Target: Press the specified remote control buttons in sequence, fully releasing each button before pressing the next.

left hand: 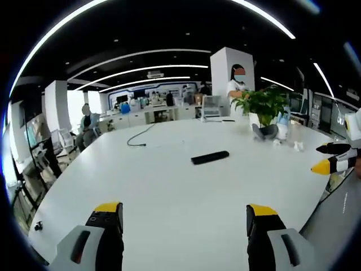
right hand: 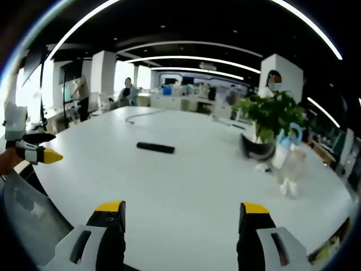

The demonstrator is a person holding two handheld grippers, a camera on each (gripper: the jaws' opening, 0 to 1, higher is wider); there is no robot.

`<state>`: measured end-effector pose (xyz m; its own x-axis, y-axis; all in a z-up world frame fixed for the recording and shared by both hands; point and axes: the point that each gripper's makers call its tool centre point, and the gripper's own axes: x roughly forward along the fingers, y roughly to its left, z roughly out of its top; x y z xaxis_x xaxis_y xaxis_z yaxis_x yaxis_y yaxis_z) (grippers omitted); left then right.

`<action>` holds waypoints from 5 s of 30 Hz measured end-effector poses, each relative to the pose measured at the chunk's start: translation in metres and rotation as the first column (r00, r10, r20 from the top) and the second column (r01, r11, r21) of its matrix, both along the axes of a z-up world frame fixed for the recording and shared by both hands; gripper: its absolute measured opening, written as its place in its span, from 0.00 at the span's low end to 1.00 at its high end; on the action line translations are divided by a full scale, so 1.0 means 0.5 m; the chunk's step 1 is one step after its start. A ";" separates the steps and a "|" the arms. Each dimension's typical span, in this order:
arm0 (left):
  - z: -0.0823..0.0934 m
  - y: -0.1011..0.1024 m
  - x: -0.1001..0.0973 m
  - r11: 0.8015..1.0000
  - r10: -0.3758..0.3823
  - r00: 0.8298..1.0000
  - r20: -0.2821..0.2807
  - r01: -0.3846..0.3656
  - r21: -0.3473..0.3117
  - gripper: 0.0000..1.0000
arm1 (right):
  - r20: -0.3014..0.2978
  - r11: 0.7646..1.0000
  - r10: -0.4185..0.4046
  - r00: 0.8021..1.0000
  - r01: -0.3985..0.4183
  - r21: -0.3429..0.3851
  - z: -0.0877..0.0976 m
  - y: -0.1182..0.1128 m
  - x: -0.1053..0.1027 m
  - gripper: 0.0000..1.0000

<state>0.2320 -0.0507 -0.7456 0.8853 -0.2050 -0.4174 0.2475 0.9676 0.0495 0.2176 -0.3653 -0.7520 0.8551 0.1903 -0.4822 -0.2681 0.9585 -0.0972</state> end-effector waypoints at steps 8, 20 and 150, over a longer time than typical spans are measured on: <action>-0.001 0.004 0.001 1.000 0.006 1.000 -0.001 -0.006 0.000 0.94 | -0.003 1.000 0.002 1.000 -0.002 0.001 -0.001 0.001 0.000 0.81; -0.003 0.002 0.002 1.000 0.002 1.000 -0.004 -0.002 0.002 0.93 | -0.001 1.000 0.004 1.000 -0.004 0.001 -0.001 0.001 0.000 0.80; -0.090 -0.215 0.478 0.639 -0.582 0.732 -0.355 0.681 0.357 0.56 | -0.562 0.997 0.015 0.827 -0.052 -0.050 -0.174 0.006 -0.081 0.00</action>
<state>0.4710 -0.1583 -0.7904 0.5003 -0.4363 -0.7479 0.8413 0.4494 0.3005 0.1770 -0.3622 -0.8392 0.4272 0.1689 -0.8882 -0.3257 0.9452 0.0230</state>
